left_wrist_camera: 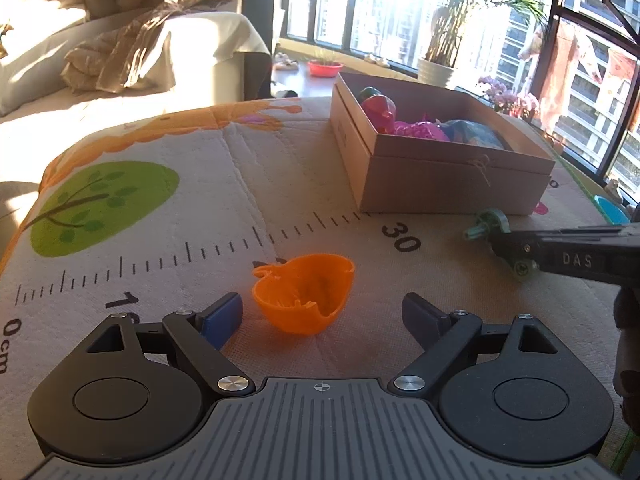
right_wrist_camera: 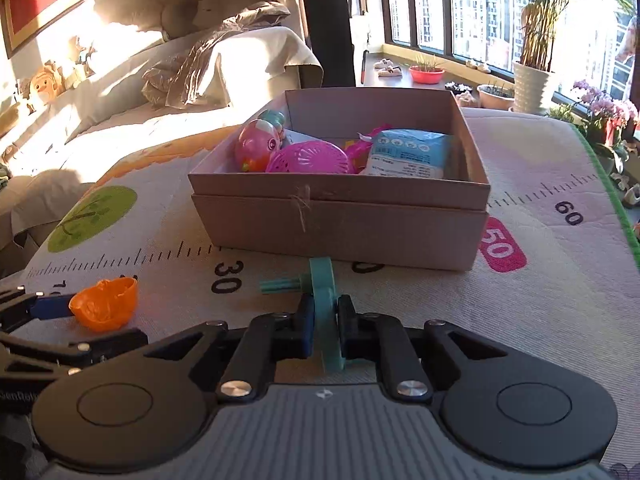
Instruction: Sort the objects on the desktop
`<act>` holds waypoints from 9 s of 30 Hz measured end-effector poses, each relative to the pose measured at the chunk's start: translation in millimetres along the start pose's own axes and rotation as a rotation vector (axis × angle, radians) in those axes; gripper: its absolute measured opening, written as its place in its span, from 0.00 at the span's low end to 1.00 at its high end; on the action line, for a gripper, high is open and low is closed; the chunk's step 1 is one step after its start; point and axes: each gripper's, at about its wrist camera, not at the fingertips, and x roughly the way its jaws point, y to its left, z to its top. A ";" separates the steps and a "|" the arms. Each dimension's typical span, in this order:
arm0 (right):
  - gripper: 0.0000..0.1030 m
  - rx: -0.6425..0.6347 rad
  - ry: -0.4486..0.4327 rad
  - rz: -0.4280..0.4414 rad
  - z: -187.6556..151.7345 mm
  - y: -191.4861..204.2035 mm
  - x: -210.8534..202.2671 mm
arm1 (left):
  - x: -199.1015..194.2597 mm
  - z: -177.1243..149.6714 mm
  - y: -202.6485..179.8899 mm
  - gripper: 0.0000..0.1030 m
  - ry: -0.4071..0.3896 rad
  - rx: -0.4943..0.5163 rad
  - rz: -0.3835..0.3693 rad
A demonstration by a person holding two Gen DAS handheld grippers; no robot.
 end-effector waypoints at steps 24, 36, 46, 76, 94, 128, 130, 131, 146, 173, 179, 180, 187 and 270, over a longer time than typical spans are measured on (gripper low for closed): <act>0.06 0.009 -0.142 0.091 50.7 -39.7 -84.7 | -17.3 80.7 -58.8 0.55 -0.208 0.171 -0.103; 0.37 -0.185 0.022 0.144 -13.8 -13.6 -43.3 | 58.0 142.5 -95.9 0.74 -0.208 0.211 -0.113; 0.12 -0.233 0.084 0.177 -18.4 1.7 -24.1 | 16.4 86.6 -54.3 0.93 -0.149 0.118 -0.035; 0.57 -0.277 0.077 0.028 125.4 16.7 75.9 | 12.4 24.5 -12.6 0.98 -0.003 -0.015 -0.053; 0.35 0.010 0.114 0.239 145.1 11.8 92.0 | 14.7 18.8 -21.8 0.98 0.035 0.006 -0.059; 0.91 0.118 -0.090 0.164 45.9 -41.0 -44.2 | 18.1 -2.9 -24.6 1.00 0.005 0.035 0.071; 1.00 0.079 -0.098 0.116 26.2 -26.7 -47.8 | 18.3 -1.8 -21.0 1.00 -0.005 0.013 0.084; 1.00 0.064 -0.093 0.091 18.7 -21.9 -46.4 | 18.2 -1.1 -19.6 1.00 -0.009 0.005 0.086; 1.00 0.011 -0.052 -0.149 -16.6 -7.6 19.9 | 19.4 -3.5 -20.1 1.00 -0.015 0.027 0.101; 1.00 0.003 -0.053 -0.156 -16.6 -6.6 20.4 | 18.3 -3.5 -15.1 1.00 -0.028 0.008 0.079; 1.00 0.003 -0.053 -0.156 -16.5 -6.7 20.4 | 18.3 -3.5 -15.0 1.00 -0.028 0.008 0.079; 1.00 0.003 -0.053 -0.156 -16.5 -6.6 20.4 | 18.3 -3.5 -15.0 1.00 -0.028 0.008 0.079; 1.00 0.003 -0.053 -0.156 -16.4 -6.8 20.5 | 18.3 -3.5 -14.9 1.00 -0.028 0.008 0.079; 1.00 0.003 -0.053 -0.155 -16.4 -6.9 20.6 | 20.9 -4.7 -20.7 1.00 -0.020 0.030 0.100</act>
